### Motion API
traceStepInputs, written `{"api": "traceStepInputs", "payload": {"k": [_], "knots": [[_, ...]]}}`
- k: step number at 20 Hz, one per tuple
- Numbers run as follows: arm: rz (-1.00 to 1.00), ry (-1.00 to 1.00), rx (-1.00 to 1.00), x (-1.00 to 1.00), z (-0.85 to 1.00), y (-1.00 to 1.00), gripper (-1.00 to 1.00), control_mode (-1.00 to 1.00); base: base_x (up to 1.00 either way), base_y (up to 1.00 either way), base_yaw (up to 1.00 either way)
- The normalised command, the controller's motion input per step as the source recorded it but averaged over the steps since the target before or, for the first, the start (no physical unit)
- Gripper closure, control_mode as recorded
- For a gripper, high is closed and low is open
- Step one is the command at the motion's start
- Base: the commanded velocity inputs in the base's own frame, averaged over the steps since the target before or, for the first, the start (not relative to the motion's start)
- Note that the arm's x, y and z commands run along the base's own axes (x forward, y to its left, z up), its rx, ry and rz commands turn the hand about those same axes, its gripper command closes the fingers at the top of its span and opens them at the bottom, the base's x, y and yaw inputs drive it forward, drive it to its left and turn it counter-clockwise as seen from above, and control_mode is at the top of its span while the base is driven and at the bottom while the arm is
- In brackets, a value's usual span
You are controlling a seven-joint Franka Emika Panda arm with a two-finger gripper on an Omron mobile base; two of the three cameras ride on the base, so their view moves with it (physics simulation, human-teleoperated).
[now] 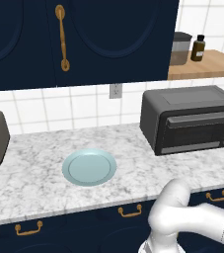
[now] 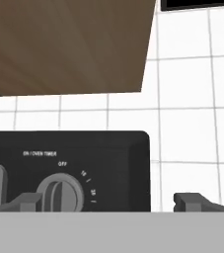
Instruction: Pick up the kebab skewer and baguette bread, and place them inside the toaster oven. Close the toaster oven door and start by setting the timer.
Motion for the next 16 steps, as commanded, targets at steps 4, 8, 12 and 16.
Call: {"api": "traceStepInputs", "payload": {"k": [4,8,12,16], "knots": [[0.00,-0.05,0.00,0.28,0.00,0.01,-1.00,-1.00,0.00,0.00,0.00],[0.00,-0.06,-0.03,0.10,0.02,0.03,-1.00,-1.00,0.00,0.00,0.00],[-0.06,-0.02,-0.05,0.05,0.01,0.01,-1.00,-1.00,0.00,0.00,0.00],[-0.13,0.00,-0.04,0.04,0.02,0.00,-1.00,-1.00,0.00,0.00,0.00]]}}
